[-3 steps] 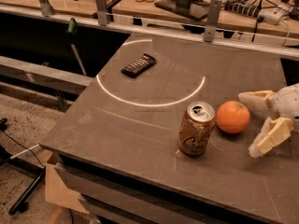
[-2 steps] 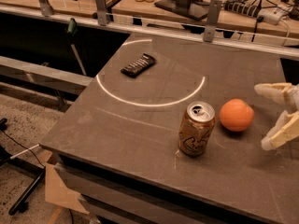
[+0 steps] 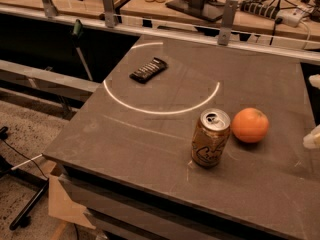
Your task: Move orange near orange can
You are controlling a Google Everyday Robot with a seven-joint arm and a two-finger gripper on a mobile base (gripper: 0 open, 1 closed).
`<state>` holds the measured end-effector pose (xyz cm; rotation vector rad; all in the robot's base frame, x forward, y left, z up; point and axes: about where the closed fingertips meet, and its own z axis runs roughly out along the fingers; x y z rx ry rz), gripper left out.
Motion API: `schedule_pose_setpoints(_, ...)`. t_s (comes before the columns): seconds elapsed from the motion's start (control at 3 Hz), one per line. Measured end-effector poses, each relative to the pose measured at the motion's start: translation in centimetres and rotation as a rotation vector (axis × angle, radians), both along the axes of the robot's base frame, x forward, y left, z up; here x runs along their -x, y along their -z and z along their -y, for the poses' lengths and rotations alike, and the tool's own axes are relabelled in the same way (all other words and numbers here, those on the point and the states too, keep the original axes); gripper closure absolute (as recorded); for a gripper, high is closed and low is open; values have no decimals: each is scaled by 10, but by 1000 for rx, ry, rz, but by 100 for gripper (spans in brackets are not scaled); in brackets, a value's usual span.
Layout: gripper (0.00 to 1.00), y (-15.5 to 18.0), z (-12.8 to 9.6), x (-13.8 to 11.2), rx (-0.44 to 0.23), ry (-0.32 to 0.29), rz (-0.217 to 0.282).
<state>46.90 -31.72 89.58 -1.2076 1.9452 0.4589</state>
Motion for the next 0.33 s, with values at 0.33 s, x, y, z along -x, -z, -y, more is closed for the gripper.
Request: schedule_pose_setpoints(0.33,0,-1,1,-1,3,5,4)
